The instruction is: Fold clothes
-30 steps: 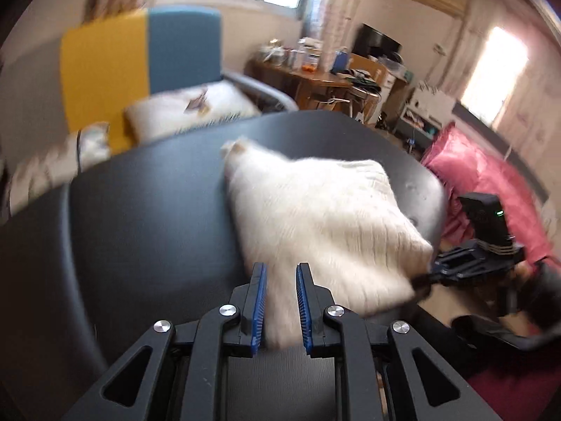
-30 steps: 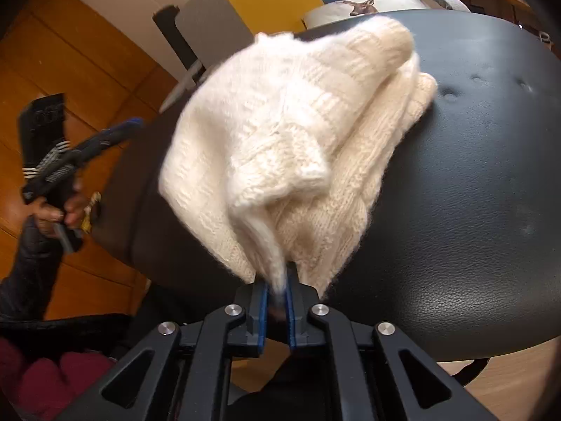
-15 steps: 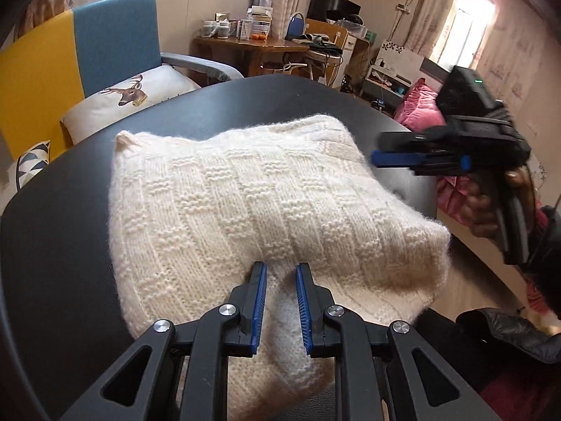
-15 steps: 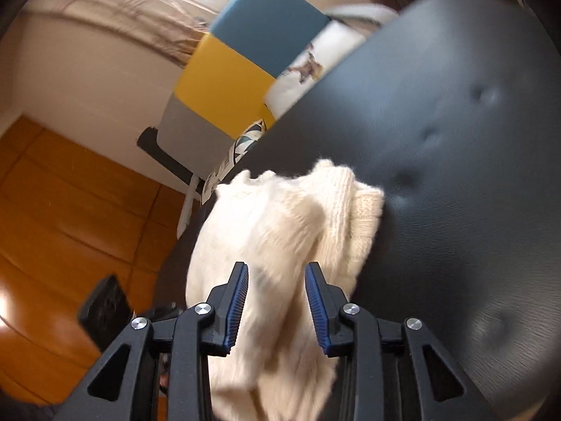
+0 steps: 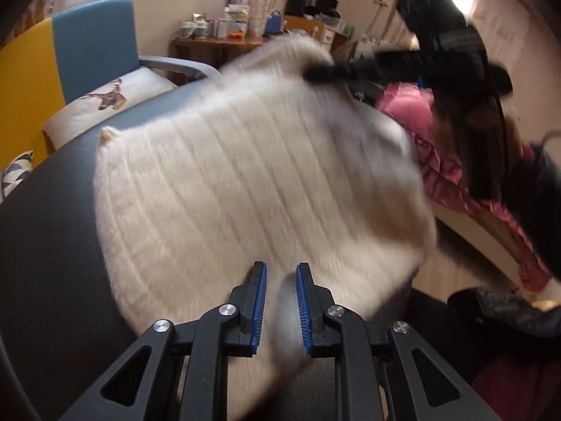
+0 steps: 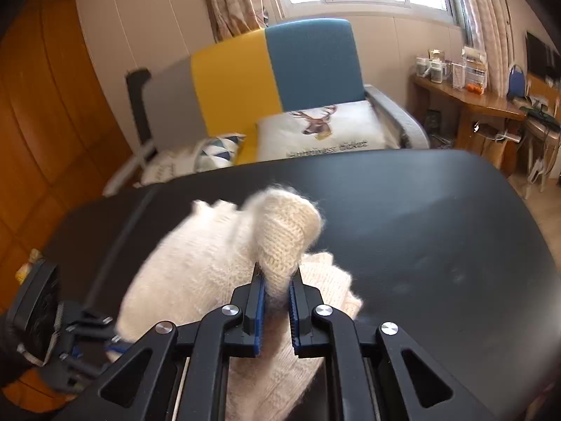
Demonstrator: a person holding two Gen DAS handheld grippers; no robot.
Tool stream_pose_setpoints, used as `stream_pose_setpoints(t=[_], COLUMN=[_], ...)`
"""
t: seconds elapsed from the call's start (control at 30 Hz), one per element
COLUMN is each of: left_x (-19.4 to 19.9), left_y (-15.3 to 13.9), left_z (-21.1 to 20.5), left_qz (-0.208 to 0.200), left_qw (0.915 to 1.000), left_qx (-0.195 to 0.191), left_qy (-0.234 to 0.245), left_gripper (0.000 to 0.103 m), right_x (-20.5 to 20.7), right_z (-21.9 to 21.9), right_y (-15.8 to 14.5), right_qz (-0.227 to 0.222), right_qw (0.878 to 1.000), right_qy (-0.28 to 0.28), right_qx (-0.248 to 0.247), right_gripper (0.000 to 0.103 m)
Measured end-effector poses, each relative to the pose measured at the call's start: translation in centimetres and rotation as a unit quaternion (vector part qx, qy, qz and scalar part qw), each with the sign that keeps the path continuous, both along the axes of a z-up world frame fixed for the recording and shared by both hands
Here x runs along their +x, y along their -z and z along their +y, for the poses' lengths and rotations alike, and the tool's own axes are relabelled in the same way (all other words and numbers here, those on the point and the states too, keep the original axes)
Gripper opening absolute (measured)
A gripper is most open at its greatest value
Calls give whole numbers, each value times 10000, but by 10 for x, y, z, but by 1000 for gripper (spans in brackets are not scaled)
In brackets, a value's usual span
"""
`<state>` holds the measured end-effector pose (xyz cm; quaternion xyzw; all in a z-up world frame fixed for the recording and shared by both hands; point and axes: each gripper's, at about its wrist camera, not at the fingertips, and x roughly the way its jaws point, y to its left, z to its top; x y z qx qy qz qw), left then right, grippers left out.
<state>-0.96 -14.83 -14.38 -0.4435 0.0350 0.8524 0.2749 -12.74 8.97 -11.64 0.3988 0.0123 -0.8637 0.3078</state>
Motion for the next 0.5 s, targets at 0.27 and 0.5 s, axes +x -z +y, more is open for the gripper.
stream_pose_setpoints(t=[0.27,0.5], left_x=[0,-11], left_y=[12,-25], left_z=[3,-10], left_qz=[-352,-381], left_qw=[9993,9960], left_qx=[128,783], left_qy=[43,-203], left_gripper=[18,18], right_x=[-40,-29], right_z=[33,65], right_y=[89,63], right_qz=[-1187,-1227], right_qw=[9901,9809], right_qy=[298,342], right_qx=[-688,-1472], right_gripper=[11,24])
